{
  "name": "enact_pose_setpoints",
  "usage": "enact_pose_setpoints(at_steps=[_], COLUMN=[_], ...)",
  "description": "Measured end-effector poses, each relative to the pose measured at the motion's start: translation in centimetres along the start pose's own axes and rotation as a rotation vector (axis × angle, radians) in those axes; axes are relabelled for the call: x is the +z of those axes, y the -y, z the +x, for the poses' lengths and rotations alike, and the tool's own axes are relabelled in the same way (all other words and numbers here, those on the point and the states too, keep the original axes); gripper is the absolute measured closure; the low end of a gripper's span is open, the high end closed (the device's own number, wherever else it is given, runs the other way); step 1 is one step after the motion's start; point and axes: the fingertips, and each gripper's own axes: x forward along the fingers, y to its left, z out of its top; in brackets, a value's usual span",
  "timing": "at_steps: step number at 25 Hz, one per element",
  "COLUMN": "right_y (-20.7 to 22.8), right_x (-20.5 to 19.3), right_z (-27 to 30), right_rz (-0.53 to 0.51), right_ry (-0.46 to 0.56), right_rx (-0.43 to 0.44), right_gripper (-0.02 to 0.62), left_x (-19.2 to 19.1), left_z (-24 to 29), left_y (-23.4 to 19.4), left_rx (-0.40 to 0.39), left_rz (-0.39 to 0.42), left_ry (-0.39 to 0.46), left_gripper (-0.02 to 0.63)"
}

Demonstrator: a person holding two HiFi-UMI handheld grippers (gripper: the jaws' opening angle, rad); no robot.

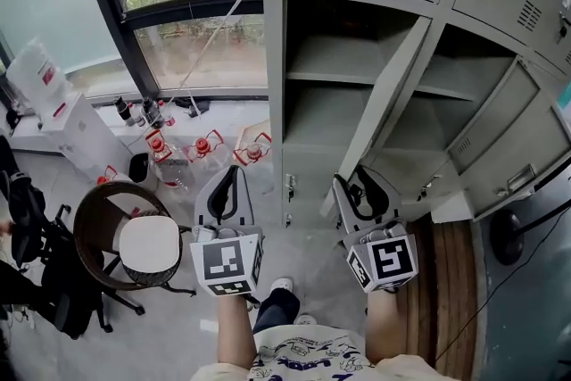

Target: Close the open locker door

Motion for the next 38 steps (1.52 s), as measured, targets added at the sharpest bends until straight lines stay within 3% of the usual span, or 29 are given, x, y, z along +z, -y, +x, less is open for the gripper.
enact_pose_setpoints(at_steps=[18,38], right_y=[-2.2,-2.9], right_x=[0.0,-0.2], right_z=[5.7,12.2], right_rz=[0.022,0.028], right_ry=[0.004,0.009], right_rx=[0.024,-0.033], right_gripper=[0.462,0.469], left_x=[-0.2,-0.3], left_z=[2.1,7.2], left_y=[-4.5,-8.3], left_rx=[0.032,-0.037], left_rz=[0.002,0.019], left_ry=[0.004,0.025], left_gripper=[0.603,0.603])
